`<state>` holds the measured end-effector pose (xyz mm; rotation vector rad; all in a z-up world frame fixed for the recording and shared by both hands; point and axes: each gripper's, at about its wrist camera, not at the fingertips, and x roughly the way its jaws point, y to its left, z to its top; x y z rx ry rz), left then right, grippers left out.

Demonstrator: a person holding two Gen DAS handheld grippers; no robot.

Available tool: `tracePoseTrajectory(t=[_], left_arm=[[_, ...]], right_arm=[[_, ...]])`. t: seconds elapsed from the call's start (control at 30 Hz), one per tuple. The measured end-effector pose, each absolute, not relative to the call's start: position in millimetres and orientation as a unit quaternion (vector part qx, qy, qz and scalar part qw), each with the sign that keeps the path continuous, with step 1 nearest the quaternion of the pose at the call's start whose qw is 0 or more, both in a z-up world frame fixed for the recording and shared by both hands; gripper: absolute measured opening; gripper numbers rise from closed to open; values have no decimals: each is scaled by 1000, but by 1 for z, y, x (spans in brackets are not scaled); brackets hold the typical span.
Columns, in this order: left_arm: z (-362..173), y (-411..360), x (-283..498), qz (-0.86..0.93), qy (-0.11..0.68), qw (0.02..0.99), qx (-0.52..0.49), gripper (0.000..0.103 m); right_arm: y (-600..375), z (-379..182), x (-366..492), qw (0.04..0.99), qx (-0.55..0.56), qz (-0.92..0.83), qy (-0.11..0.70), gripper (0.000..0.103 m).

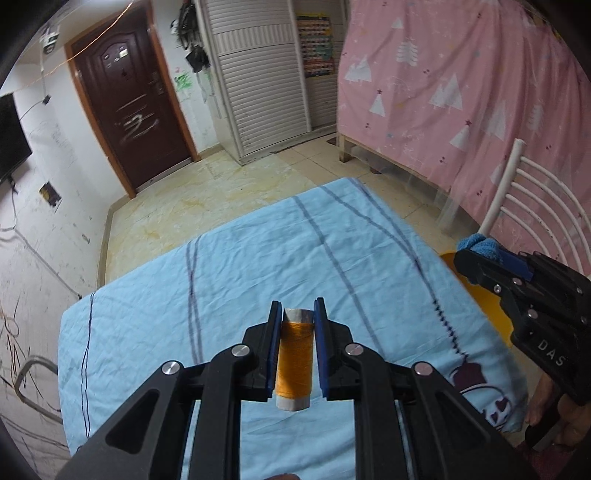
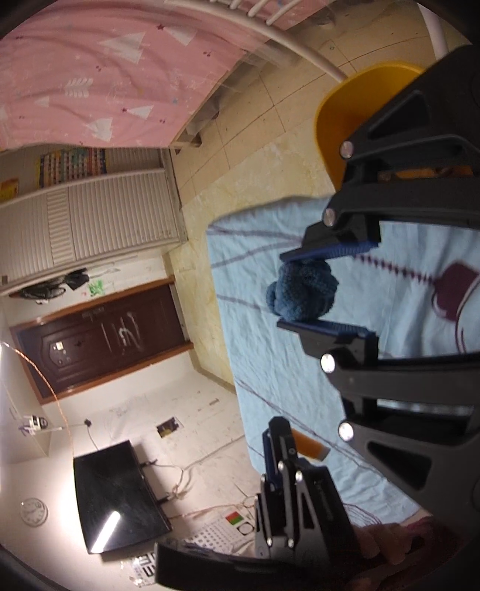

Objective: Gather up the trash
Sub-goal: 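Carry the spool and ball in both tools over to the yellow bin, then open both tools over the bin to drop the spool and ball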

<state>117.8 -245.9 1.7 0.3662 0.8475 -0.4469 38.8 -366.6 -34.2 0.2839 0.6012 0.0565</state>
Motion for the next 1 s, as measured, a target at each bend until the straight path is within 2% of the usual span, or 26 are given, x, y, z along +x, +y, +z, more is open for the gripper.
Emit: tracePoseTrajectory(t=[0.4,0.8,0.87,0.9,0.93,1.0], left_arm=[[8,-356,92,-294,386,848,215,9],[2,-412,85,-357,395,826,185,9],[1,-417,84,-363,395,824,183,9],[0,-421,83,-368,396,822,181,9],[-1,-424,84,-373,397,820,178,9],[-3,-428,83,-383,399,815,171,9]], right_arm=[[-447,-44,6,941,176,-50,285,28],[-486,-67,-6,929,201,-75,301,29],[-490,-69,-5,926,206,-82,306,42],[-493,-70,-6,925,208,-88,305,56],[-495,-70,-7,925,212,-92,303,62],[-499,-69,-11,925,216,-99,296,62]])
